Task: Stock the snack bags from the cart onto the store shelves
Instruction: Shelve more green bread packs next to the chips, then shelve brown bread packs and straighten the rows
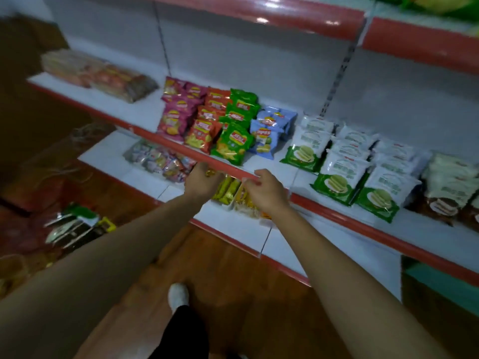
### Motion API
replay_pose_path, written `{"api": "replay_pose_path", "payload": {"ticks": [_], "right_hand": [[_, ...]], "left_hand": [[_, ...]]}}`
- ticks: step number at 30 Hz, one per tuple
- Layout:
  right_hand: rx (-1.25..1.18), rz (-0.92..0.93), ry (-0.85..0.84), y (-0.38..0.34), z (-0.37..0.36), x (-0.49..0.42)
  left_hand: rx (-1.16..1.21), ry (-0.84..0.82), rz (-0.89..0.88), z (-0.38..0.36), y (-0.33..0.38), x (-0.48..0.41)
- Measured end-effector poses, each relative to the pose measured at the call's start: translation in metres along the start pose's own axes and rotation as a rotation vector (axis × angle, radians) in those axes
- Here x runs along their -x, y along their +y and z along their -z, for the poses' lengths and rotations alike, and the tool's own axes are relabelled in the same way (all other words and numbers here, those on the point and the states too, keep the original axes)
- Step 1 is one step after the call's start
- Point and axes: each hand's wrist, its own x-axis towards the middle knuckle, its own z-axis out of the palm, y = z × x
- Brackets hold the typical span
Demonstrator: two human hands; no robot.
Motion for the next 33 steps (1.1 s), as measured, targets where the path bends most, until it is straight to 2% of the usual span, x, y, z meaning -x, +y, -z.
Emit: {"api": "replay_pose_path", "payload": {"ticks": [6,10,14,18,25,28,33], "right_hand": [[0.083,0.153,-0.165,-0.073,-0.052,0.037],[0.141,0.252,-0.274,-0.121,-0.091,0.054],[0.171,0.299,-0.372,-0.167,-0.143,0.066],[0.155,0.274,-0.465,-0.205,-0.211,0.084],[0.130,0.204,-0.533,-0.245,-0.326,0.105],[0.122,0.151,-0.563,-0.252,-0.356,0.106],[0.151,0.125,-0.517,-0.257,-0.401,0.080]], "left_hand": [[0.087,0.182,0.159,0.097,-0.047,0.043],[0.287,0.326,0.268,0.165,-0.080,0.066],[0.383,0.357,0.314,0.231,-0.128,0.094],[0.432,0.365,0.403,0.290,-0.188,0.120],[0.503,0.418,0.518,0.377,-0.274,0.132],[0.532,0.447,0.569,0.398,-0.296,0.124],[0.585,0.458,0.605,0.419,-0.321,0.101]]}}
